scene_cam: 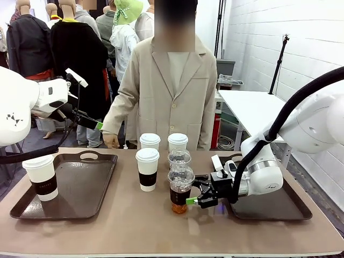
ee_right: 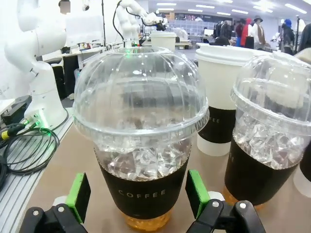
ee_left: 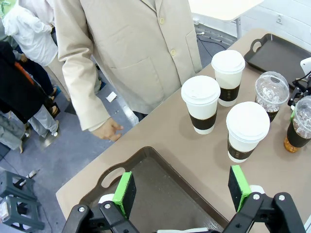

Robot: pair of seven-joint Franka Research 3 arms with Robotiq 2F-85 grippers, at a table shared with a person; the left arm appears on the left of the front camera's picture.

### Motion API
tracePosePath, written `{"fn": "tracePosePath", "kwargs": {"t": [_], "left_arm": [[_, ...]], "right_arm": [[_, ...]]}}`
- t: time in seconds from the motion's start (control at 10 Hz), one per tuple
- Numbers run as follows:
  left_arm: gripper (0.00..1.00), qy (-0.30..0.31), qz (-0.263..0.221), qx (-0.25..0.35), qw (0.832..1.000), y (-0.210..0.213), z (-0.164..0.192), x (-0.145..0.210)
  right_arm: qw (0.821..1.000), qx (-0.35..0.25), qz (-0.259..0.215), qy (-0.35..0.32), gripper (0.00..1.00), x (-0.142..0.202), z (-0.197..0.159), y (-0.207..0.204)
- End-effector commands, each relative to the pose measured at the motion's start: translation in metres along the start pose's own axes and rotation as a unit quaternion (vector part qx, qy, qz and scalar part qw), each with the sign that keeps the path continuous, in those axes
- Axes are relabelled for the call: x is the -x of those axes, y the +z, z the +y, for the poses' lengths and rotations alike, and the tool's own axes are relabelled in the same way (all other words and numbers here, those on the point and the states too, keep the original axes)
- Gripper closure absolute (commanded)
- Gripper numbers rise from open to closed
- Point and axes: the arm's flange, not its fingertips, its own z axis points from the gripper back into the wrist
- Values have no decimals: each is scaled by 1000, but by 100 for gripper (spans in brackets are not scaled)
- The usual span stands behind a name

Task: Distribute the coffee onto the tray.
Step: Pick up one iced Americano and place it on the right Handle tray.

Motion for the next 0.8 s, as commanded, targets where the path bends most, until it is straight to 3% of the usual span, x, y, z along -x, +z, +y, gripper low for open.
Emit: {"fn": "tracePosePath", "kwargs": {"t": [0.0,0.7], "left_arm": [[0,0,5,-1,1000,1,0,0],[0,0,5,-1,1000,1,0,0]], "right_arm": [[1000,4,-22,9,0,5,-6,-13],[999,-7,-38,-10,0,9,-10,-27]]}}
